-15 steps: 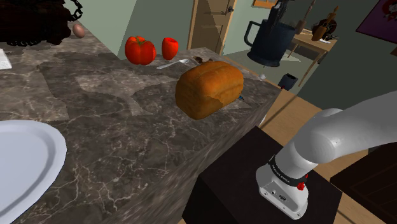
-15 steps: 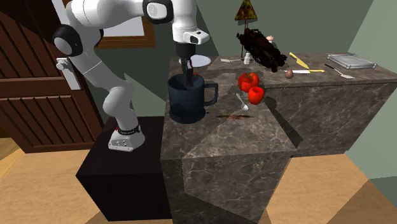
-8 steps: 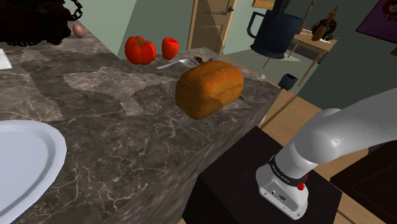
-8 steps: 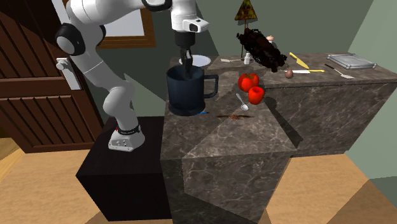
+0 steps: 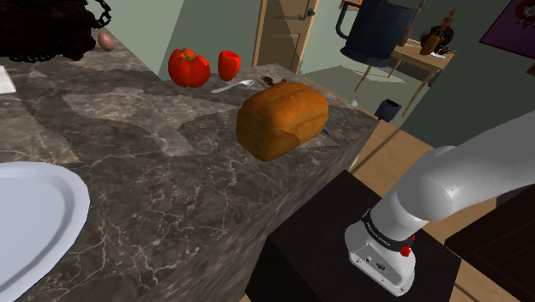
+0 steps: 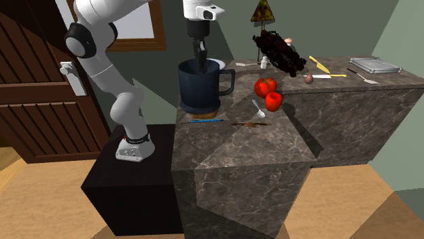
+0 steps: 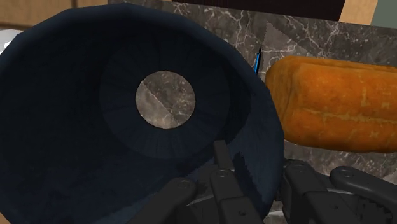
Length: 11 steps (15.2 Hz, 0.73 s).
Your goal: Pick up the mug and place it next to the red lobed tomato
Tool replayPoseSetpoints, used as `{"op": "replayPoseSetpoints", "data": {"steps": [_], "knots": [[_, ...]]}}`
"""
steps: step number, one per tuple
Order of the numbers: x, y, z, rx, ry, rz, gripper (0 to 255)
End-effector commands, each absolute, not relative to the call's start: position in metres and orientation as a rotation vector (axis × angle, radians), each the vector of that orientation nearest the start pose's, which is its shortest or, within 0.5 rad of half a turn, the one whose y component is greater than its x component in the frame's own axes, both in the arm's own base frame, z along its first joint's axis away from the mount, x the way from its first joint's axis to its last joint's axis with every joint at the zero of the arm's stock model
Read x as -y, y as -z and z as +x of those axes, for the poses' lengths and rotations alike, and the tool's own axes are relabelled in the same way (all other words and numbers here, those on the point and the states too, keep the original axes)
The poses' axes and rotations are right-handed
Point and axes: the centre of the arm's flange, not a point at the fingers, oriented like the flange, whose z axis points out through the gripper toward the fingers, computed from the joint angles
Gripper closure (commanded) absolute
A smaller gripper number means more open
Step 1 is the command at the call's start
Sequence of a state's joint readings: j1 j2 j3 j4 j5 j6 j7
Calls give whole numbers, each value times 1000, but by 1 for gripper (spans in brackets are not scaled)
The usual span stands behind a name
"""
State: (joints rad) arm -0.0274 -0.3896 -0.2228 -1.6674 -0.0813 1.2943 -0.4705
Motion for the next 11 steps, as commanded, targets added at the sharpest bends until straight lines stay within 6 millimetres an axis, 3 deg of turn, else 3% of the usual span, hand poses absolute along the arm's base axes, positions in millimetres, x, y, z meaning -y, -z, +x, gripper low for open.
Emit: {"op": "replayPoseSetpoints", "data": {"steps": [1, 11], "knots": [[120, -738, 386, 335, 15, -3121, 255], [22, -739, 474, 335, 15, -3121, 255]]}}
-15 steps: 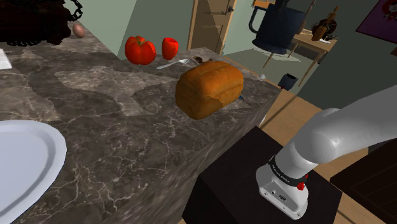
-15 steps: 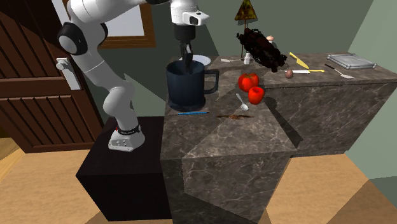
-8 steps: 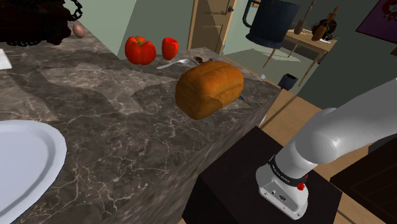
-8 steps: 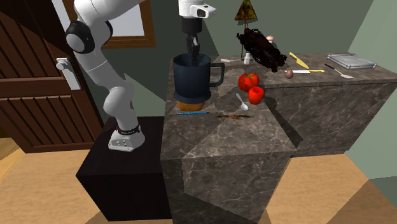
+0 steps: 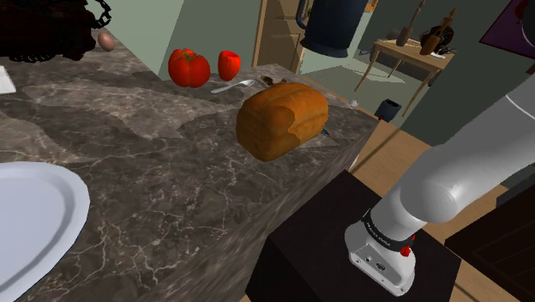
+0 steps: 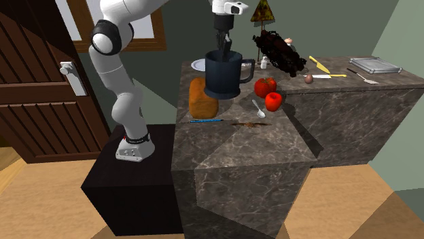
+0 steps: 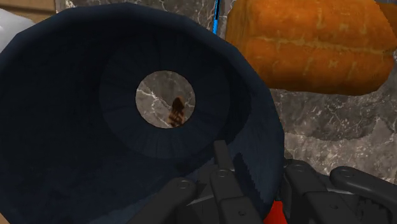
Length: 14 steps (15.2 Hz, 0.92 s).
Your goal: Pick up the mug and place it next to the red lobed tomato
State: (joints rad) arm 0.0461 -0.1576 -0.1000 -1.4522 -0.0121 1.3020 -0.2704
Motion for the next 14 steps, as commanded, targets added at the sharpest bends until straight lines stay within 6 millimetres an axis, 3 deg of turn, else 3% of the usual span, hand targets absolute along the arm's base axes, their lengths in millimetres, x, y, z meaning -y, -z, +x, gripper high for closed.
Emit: {"op": "replayPoseSetpoints", "data": {"steps": [1, 11, 14], "knots": [[12, -739, 483, 335, 15, -3121, 255], [-86, -740, 571, 335, 15, -3121, 255], [-91, -729, 575, 335, 15, -3121, 255]]}}
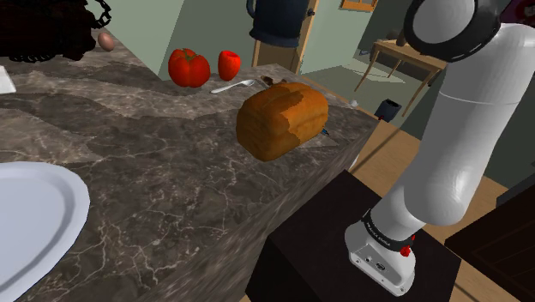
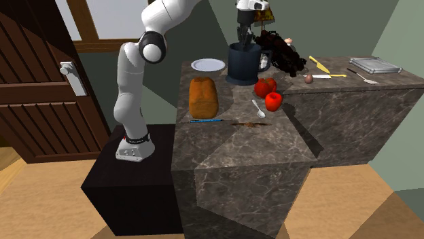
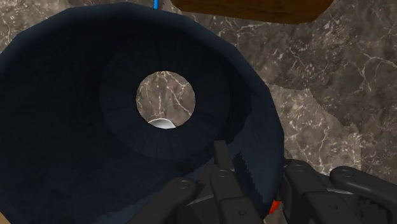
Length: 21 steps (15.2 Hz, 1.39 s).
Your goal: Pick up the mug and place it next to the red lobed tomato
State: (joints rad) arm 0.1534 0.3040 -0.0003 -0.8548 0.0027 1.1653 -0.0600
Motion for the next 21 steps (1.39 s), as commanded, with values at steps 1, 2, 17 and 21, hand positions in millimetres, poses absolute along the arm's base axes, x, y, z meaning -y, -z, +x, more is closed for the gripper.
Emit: {"op": "replayPoseSetpoints", "data": {"steps": [1, 2, 17, 21], "knots": [[-91, -724, 575, 335, 15, -3121, 255], [-91, -719, 575, 335, 15, -3121, 255], [-91, -639, 575, 335, 15, -3121, 255], [-91, -618, 575, 335, 15, -3121, 255]]}}
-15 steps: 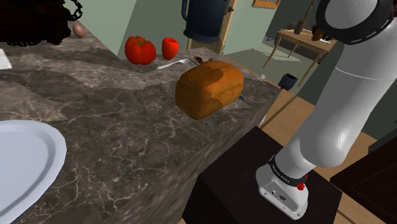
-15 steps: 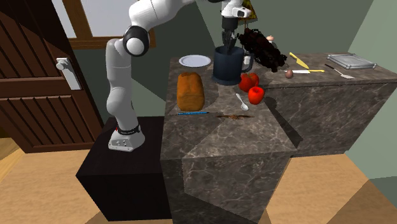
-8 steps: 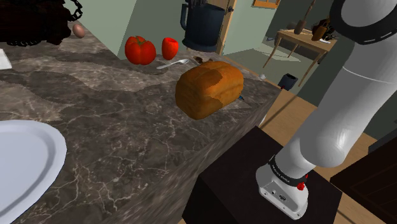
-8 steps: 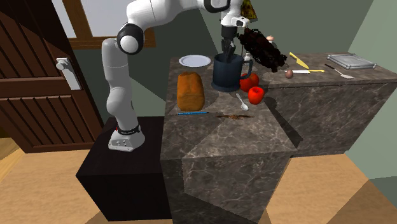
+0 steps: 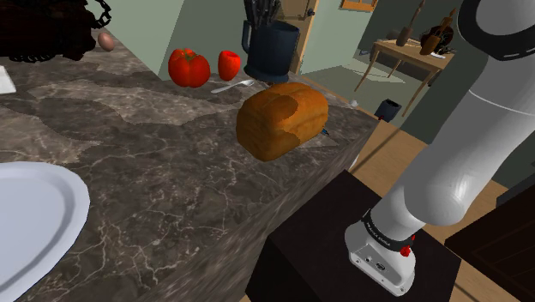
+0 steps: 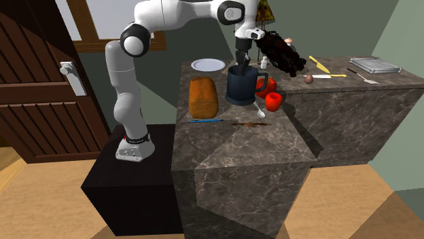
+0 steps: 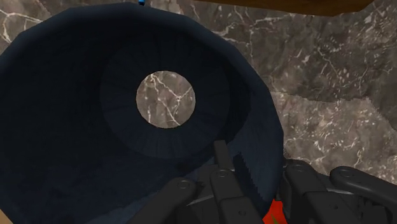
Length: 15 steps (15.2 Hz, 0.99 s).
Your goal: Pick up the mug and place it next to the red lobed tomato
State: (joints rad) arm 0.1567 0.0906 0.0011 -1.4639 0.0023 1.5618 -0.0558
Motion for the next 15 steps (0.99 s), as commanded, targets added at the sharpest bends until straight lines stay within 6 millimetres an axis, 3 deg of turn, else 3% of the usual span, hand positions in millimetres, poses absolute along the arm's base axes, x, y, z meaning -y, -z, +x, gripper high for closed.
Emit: {"op": "replayPoseSetpoints", "data": {"steps": [1, 15], "knots": [[-91, -613, 575, 335, 15, -3121, 255], [-91, -539, 575, 335, 15, -3121, 255]]}}
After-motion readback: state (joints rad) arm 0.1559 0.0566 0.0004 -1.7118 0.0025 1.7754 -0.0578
